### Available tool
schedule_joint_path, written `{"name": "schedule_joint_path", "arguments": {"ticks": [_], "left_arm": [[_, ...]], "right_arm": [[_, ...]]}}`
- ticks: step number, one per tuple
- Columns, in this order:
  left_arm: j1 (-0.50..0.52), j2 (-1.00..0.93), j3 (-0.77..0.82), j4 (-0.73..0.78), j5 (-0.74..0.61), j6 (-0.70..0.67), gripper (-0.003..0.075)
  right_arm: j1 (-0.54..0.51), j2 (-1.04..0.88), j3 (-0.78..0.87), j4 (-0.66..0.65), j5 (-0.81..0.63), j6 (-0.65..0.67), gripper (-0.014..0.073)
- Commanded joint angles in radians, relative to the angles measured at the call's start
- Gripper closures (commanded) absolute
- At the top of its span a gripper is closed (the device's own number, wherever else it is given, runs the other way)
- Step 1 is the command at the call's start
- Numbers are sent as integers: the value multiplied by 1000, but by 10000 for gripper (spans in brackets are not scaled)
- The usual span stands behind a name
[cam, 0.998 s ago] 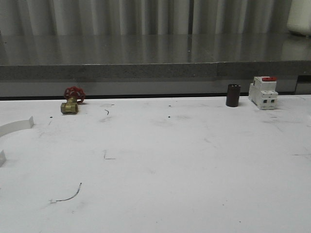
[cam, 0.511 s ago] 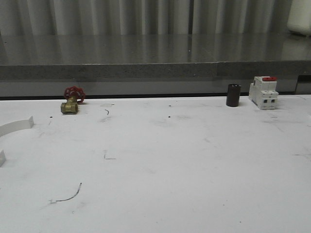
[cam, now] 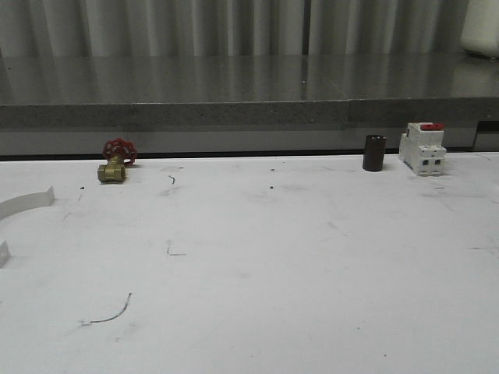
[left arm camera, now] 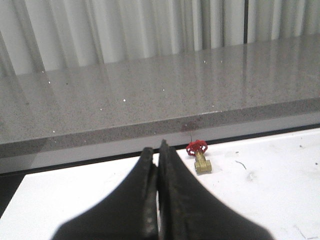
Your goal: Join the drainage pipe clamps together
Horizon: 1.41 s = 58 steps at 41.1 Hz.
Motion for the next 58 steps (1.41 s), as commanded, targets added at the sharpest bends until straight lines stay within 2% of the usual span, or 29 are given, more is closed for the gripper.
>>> {"name": "schedule_joint_path", "arguments": {"ticks": [1,7,10,12,15,18,21,23,25,48,53,58], "left_arm": [[1,27,-40,2,-80,-4,741],[1,25,-40,2,-80,-4,740],[1,25,-40,2,-82,-4,724],[1,25,-40,2,-82,-4,684],[1,25,-40,2,-82,-4,555],[1,25,-40,-6,-82,-4,363],[1,25,-40,-21,-82,-4,177],[1,25,-40,-28,-80,-4,97],[1,25,-40,-42,-80,-4,50],[3,39,-46,-51,-72,-4,50],[17,152,-94,-57,13,-93,50],[45,343,-182,-57,110,-96,50]], "right_arm": [[-6,46,-42,4,-74,-1,706],[-6,47,-42,4,-76,-1,678],[-6,47,-42,4,-79,-1,601],[-6,47,-42,4,-79,-1,512],[-6,47,-42,4,-79,-1,363],[-6,47,-42,4,-82,-1,216],[-6,47,-42,4,-83,-1,110],[-6,47,-42,3,-82,-1,52],[-6,47,-42,3,-82,-1,22],[-6,47,-42,3,-81,-1,14],[-6,47,-42,3,-81,-1,14],[-6,47,-42,3,-81,-1,14]]}}
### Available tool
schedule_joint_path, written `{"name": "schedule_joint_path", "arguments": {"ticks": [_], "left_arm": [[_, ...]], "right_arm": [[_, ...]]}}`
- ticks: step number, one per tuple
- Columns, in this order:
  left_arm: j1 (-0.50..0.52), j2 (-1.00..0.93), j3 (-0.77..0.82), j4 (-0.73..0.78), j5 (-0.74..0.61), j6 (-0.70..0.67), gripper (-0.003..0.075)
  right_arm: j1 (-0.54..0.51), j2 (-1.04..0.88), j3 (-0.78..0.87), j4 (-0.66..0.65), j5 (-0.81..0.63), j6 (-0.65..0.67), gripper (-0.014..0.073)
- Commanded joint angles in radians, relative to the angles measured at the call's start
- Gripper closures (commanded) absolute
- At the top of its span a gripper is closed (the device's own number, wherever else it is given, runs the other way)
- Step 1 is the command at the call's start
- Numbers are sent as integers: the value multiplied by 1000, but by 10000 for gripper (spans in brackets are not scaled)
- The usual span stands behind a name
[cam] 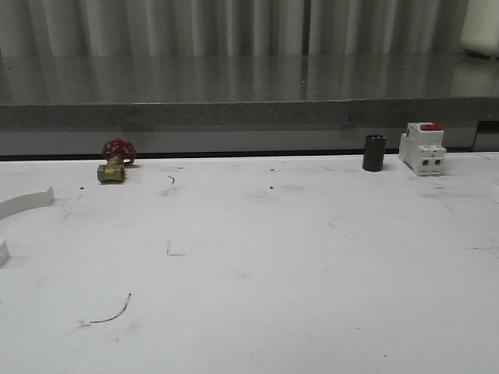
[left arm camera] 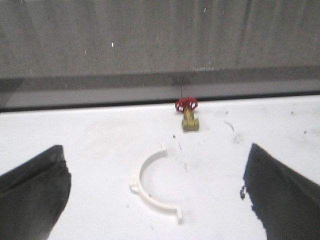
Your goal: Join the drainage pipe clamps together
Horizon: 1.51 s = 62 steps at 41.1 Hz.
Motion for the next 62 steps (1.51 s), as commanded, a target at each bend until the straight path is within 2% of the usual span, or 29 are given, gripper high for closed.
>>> {"name": "schedule_joint_path", "arguments": {"ticks": [1,6,17,32,38,45,62], "left_arm": [[22,141,-101,-13,12,-19,50],[61,341,-217,-15,145,-19,50],[108,705,-414,-56,192,-14,50],[108,1113,-661,-41,373,49,50],[108,1227,-738,-29,438,49,50],[108,1324,-790,-29,450,75,51],[108,1423,-834,-29,445,102,62]], "right_arm": [[-6,17,-37,-1,-83,-1,14],[-6,17,-37,-1,-83,-1,14],[-6,17,-36,-1,-83,-1,14],[-6,17,-35,-1,-83,-1,14],[-6,17,-35,-1,-83,-1,14],[-6,17,-35,-1,-83,-1,14],[-6,17,-35,-1,-83,-1,14]]}}
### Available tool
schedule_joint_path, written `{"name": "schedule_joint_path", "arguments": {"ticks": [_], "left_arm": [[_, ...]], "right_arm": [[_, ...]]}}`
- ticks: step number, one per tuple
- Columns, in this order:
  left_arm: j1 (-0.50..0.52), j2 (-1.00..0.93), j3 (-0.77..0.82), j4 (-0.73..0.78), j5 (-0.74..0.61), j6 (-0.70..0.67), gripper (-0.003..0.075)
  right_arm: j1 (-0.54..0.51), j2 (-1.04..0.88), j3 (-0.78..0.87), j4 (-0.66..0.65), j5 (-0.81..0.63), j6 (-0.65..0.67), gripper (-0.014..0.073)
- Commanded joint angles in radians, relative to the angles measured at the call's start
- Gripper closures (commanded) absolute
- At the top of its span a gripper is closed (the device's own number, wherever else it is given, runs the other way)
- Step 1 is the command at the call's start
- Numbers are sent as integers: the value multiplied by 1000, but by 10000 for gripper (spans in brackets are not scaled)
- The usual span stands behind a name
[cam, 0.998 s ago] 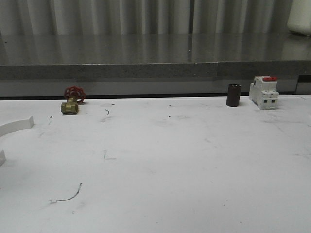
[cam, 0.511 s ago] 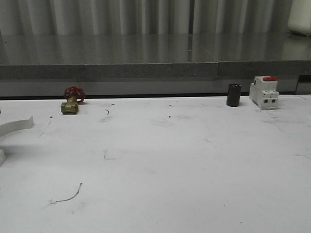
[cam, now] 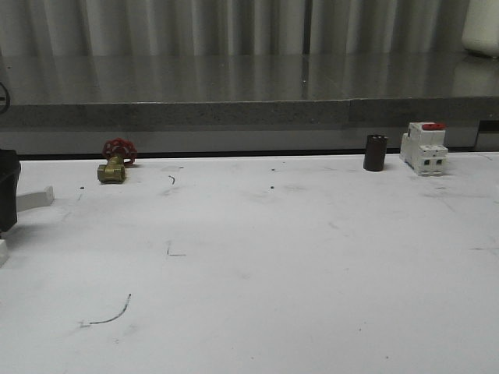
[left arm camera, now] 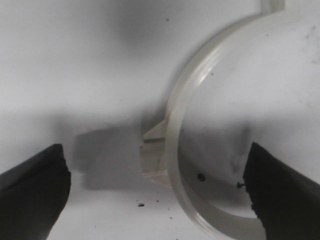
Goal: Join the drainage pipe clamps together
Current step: 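Lower the left gripper onto the white half-ring clamp and grasp its tab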
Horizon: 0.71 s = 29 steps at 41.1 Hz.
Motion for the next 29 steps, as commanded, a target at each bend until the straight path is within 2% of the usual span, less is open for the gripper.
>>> {"name": "schedule_joint_path", "arguments": {"ticks": [1,7,19,23,29], "left_arm": [[2,-40,-30,-2,-3,3,76],[2,-40,-34,-2,13,3,215],[2,-40,-36,-2,9,3,601],[2,-40,-36,-2,9,3,660],[2,-40,-36,-2,11,3,664]], "right_arm": [[-6,17,-35,-1,-83,-1,14],[-6,17,-35,-1,-83,-1,14],[-6,17,-35,-1,-83,-1,14],[-6,17,-35,-1,-83,-1,14],[-6,17,-35,-1,-83,-1,14]]}}
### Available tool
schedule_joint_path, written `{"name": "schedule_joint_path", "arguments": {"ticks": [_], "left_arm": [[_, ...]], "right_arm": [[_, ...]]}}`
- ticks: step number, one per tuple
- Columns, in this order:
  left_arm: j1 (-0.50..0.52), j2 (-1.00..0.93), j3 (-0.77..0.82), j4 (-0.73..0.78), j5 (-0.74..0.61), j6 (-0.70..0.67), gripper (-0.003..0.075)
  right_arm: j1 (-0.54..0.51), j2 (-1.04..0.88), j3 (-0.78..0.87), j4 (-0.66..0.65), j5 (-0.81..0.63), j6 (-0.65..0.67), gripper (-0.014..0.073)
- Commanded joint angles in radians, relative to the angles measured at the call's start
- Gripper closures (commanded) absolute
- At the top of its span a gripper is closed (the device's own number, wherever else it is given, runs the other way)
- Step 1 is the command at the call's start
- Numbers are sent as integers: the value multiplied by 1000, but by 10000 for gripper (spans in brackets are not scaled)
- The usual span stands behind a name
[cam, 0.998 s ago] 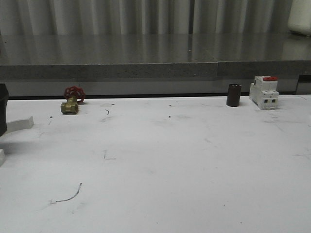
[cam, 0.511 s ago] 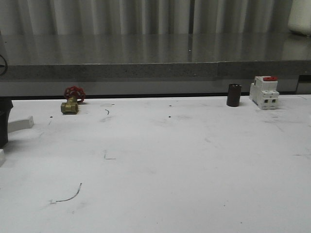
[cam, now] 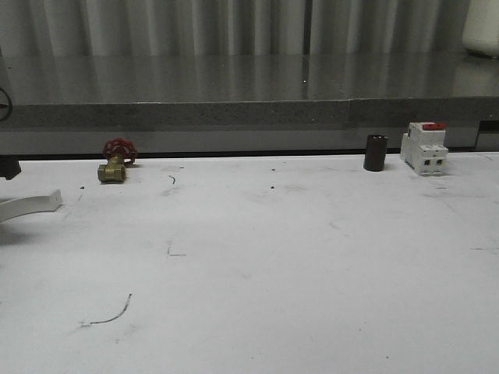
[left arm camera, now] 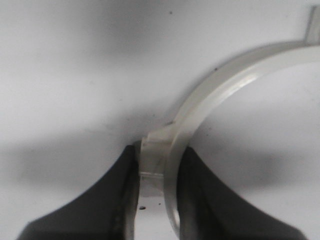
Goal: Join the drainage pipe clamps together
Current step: 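Lower the left gripper onto the white half-ring clamp and grasp its tab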
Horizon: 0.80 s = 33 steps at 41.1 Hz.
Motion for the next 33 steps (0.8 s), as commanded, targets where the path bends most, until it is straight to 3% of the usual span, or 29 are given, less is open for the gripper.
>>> {"name": "schedule_joint_path", "arguments": {"ticks": [1,11,18,24,33], "left_arm": [[2,-55,-30,-6,1,0,663],[2,-95,-32,-26,19,-45,663],[-24,-104,-92,-24,185,-159,622],[-124,-104,-138,-24,253,-292,567],[-347,-102,-184,-24,177,-432,540]], "right_arm": [[-6,17,-35,-1,-83,-1,14],[-6,17,-35,-1,-83,-1,14],[-6,17,-35,-1,-83,-1,14],[-6,17,-35,-1,-83,-1,14],[-6,17,-35,-1,-83,-1,14]]}}
